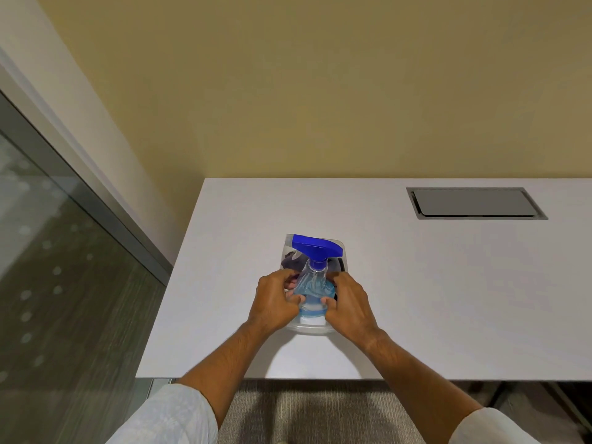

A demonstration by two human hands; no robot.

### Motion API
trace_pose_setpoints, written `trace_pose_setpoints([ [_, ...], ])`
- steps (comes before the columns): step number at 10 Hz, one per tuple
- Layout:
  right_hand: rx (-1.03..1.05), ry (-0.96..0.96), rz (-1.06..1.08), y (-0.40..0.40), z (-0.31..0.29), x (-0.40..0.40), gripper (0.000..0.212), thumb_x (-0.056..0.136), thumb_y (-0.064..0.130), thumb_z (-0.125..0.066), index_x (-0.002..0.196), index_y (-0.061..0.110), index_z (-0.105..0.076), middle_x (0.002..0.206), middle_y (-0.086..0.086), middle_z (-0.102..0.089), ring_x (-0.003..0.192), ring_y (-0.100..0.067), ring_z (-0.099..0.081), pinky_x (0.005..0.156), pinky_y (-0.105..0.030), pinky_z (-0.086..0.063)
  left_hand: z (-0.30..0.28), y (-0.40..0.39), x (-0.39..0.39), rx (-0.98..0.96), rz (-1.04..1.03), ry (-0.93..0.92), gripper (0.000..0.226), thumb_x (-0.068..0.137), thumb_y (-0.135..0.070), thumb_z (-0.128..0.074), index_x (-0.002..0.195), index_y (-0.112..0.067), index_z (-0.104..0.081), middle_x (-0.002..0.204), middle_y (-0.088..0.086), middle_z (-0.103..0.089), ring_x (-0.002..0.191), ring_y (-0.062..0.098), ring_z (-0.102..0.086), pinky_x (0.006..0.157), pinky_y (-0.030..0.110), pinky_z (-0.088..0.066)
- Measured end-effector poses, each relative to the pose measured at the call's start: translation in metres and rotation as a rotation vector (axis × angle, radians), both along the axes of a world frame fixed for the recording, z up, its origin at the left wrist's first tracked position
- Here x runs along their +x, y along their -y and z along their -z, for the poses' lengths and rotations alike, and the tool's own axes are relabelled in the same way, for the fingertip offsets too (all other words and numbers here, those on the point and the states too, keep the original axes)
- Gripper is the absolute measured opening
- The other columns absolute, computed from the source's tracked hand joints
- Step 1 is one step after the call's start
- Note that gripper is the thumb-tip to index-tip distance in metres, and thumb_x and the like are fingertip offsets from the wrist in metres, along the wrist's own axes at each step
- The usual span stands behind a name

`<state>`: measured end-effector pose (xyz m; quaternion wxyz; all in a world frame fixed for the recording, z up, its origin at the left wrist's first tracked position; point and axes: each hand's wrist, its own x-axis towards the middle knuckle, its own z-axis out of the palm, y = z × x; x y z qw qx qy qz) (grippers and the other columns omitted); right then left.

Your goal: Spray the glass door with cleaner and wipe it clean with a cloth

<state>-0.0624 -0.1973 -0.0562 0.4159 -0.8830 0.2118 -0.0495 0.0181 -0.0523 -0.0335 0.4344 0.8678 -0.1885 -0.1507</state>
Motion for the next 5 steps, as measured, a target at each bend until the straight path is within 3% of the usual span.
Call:
trace_pose_setpoints([
  [1,0.011,0.007,-0.012,0.000,0.000,-0.001,0.050,0.086,0.018,-0.071,0.130,0.013,-0.048,0.124,-0.005,-0.060,0.108,-0.021,-0.062,0.090,-0.026,-0.052,0.001,-0.002,0.000,-0.019,0.010,0.002,0.042,0.075,-0.009,-0.078,0.114,-0.011,-0.064,0.105,0.002,-0.069,0.095,0.016,-0.066,0.081,0.025,-0.058],
  [3,-0.069,0.013,-0.059,-0.004,-0.002,-0.005,0.056,0.085,0.030,-0.069,0.134,0.014,-0.047,0.127,-0.006,-0.059,0.111,-0.020,-0.060,0.094,-0.031,-0.052,-0.005,-0.006,-0.005,0.037,0.098,0.050,0.050,0.077,-0.016,-0.077,0.124,-0.012,-0.058,0.118,0.003,-0.067,0.102,0.014,-0.063,0.079,0.013,-0.047],
  [4,-0.230,0.079,-0.013,-0.002,-0.011,-0.004,0.071,0.078,0.053,-0.060,0.137,0.015,-0.046,0.130,-0.005,-0.060,0.116,-0.021,-0.057,0.097,-0.033,-0.049,-0.019,-0.010,-0.004,0.081,0.151,0.143,0.065,0.080,-0.028,-0.075,0.137,-0.015,-0.045,0.131,0.004,-0.058,0.118,0.021,-0.057,0.090,0.017,-0.039],
  [5,-0.352,0.146,-0.018,0.003,-0.008,-0.003,0.083,0.077,0.061,-0.057,0.143,0.013,-0.040,0.140,-0.008,-0.054,0.128,-0.026,-0.051,0.107,-0.041,-0.043,-0.023,-0.015,-0.003,0.177,0.120,0.196,0.087,0.080,-0.046,-0.069,0.149,-0.014,-0.028,0.151,0.006,-0.040,0.136,0.024,-0.041,0.103,0.020,-0.025],
])
